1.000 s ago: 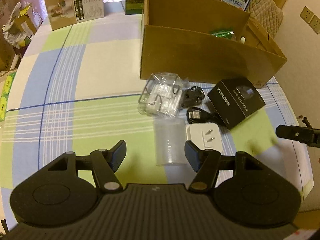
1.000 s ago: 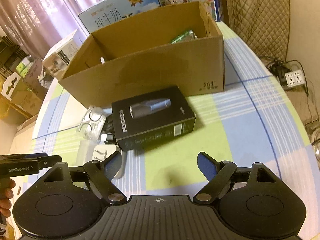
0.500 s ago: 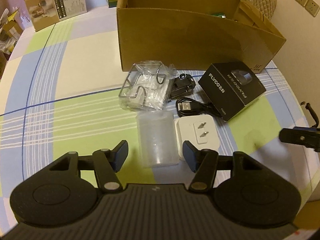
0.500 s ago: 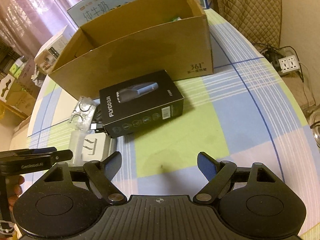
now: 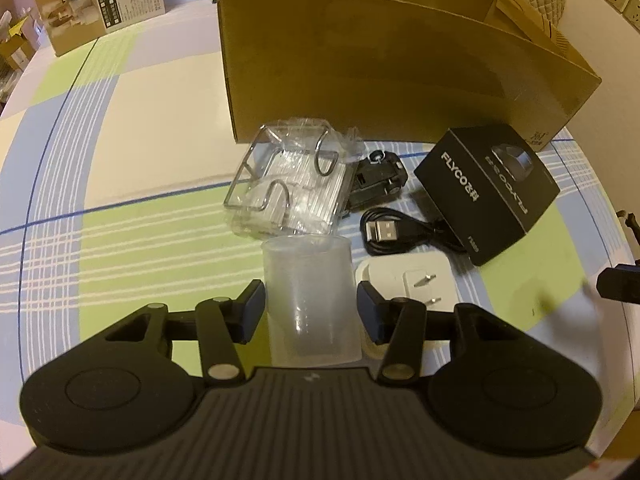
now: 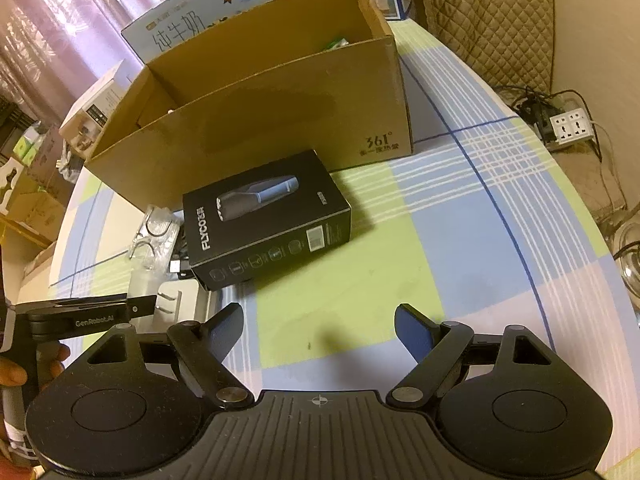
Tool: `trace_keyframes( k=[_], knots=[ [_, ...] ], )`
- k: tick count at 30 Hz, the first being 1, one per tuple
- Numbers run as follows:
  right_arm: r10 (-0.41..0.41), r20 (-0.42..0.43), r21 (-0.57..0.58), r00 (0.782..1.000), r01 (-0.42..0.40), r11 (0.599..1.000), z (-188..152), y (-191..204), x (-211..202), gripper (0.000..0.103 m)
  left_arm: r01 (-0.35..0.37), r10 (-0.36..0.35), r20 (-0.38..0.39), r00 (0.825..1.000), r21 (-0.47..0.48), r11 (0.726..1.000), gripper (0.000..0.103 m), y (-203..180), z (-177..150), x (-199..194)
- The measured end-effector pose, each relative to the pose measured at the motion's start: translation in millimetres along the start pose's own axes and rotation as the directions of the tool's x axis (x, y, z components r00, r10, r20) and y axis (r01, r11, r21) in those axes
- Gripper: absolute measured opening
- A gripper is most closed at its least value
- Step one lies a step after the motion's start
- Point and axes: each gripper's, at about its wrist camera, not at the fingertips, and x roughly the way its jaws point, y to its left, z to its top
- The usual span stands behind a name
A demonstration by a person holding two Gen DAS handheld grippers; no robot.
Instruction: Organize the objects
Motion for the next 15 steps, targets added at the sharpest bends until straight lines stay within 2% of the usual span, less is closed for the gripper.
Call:
trace_keyframes(
  k=[5, 10, 12, 15],
  knots=[
    [0.02, 0.025, -0.031, 0.999, -0.019, 0.999, 12, 7, 4, 0.08, -0.002, 0.002, 0.011, 1.0, -0.005, 1.0, 0.046, 5, -3, -2],
    [0.051, 0.088, -0.069, 0.995, -0.045, 0.997, 33, 16, 11, 0.077, -0.014, 0.015, 0.015, 1.0, -0.06, 0.998, 0.046, 27, -13, -10],
    [0.083, 0.1, -0.096, 0.991, -0.074, 0.993, 46, 21, 16, 0.049, -0.028, 0.03, 0.014, 0.999, -0.089, 0.996, 0.046, 40, -18, -15],
    [0.127, 0.093, -0.121, 0.987, -0.116, 0.986, 62, 30, 26, 0.032, -0.052, 0.054, 0.014, 0.998, -0.137, 0.989, 0.046, 58, -25, -21]
  ],
)
